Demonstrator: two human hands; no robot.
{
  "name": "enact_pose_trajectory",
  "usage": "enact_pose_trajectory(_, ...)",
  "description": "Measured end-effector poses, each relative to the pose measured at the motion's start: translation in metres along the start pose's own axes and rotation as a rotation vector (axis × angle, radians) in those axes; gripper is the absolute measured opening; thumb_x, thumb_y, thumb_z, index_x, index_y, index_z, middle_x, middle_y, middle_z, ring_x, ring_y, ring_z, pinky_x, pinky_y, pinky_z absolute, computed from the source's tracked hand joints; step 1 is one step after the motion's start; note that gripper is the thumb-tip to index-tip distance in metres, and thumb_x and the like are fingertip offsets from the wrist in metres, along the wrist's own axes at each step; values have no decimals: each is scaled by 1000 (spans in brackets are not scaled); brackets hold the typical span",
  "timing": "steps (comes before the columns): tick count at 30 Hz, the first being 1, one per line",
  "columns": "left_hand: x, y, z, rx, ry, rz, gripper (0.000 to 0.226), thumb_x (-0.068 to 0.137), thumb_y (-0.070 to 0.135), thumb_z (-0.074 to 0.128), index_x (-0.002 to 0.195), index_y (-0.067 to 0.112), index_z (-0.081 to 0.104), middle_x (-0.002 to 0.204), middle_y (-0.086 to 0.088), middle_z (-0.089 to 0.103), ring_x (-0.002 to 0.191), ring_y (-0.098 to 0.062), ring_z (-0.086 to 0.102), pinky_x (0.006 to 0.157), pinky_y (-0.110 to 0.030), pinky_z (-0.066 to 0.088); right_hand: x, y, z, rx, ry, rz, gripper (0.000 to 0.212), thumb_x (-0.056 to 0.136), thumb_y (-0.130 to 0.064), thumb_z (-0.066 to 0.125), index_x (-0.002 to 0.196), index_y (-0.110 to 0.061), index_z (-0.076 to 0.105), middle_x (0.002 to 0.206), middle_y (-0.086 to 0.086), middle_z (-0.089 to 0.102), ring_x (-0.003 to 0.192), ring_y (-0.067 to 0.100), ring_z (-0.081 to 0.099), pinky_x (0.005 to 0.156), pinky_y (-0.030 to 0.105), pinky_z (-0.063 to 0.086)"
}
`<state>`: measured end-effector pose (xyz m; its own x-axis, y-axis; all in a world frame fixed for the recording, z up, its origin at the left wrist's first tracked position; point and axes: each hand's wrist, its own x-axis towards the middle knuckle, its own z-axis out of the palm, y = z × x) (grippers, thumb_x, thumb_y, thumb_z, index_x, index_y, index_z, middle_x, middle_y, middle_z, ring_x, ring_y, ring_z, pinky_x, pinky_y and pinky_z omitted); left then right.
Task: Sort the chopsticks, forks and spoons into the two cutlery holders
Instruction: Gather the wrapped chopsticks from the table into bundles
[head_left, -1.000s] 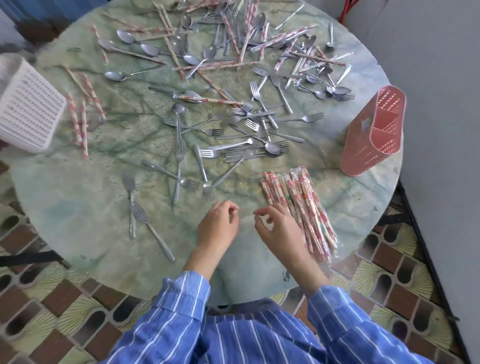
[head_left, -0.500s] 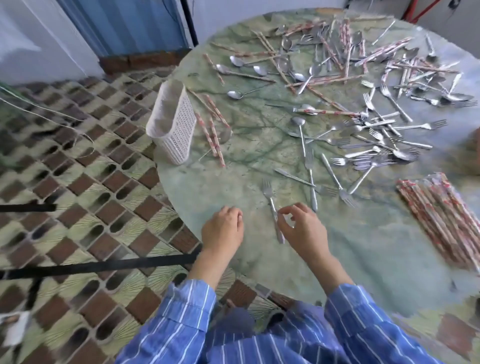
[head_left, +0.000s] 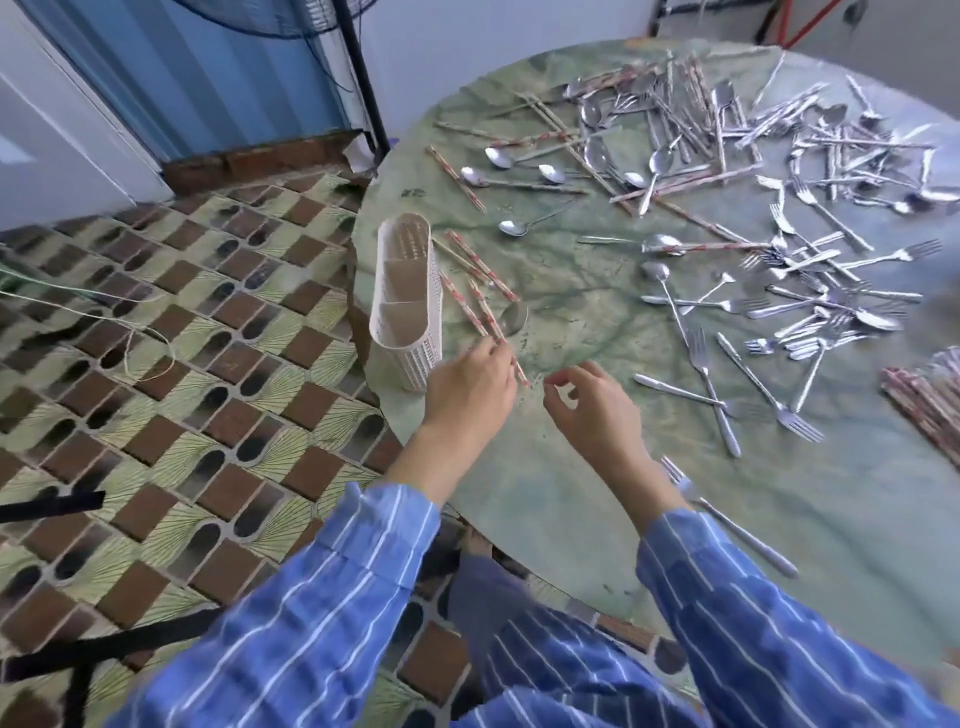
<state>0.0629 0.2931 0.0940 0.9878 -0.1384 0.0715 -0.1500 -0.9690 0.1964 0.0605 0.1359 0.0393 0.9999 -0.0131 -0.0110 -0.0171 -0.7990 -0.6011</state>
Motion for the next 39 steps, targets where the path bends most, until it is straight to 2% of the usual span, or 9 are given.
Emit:
enact_pose_trajectory(7,92,-35,-40,3,-42,265,24,99,27,40,110,16,58,112,-2,57,105,-22,56,79,-35,45,47,-32,28,12,-25,68,15,87,-39,61,95,-28,69,98,-6,63,94,17,62,73,31,50)
enact_pose_trajectory(11,142,-52,-55,22,-117,403,25,97,30,42,110,17,59,109,-3,57,100,-24,59,77,-35,49,60,-48,33,-6,-75,78,16,88,-39,61,100,-32,69,102,-8,62,99,15,60,75,30,46)
enact_pose_trajectory(20,237,-90,-62,88,-263,647,23,98,29,44,108,21,62,106,4,58,92,-18,58,70,-28,43,86,-52,44,-48,-91,35,17,90,-32,60,103,-27,68,104,-8,63,102,16,57,75,29,46)
enact_pose_trajectory(26,310,-113,-39,83,-413,796,20,95,31,50,107,25,64,108,6,61,95,-18,60,80,-38,52,111,-55,66,-88,-56,57,17,89,-31,62,101,-23,71,105,-1,65,100,25,59,74,33,51)
enact_pose_trajectory(29,339,-127,-18,140,-467,903,16,94,32,53,104,26,64,106,7,61,93,-17,61,75,-33,51,121,-63,80,-112,12,102,14,83,-29,67,93,-23,73,95,2,66,86,28,63,62,36,56)
enact_pose_trajectory(32,358,-140,9,125,-566,1008,12,91,28,59,99,21,65,102,4,62,89,-20,62,73,-35,51,126,-69,96,-111,64,150,18,74,-33,73,90,-25,76,83,-1,64,72,24,63,51,29,54)
enact_pose_trajectory(36,366,-154,40,76,-757,1138,18,90,26,64,102,13,68,105,-4,63,94,-24,61,79,-32,46,131,-80,111,-115,105,214,21,75,-38,72,90,-24,78,81,-2,63,69,22,61,56,27,54)
enact_pose_trajectory(39,366,-165,60,36,-818,1192,29,88,31,66,112,14,65,111,-5,58,100,-24,58,84,-33,46,135,-84,120,-177,88,232,26,64,-33,87,87,-24,78,79,-1,63,68,23,61,56,30,54)
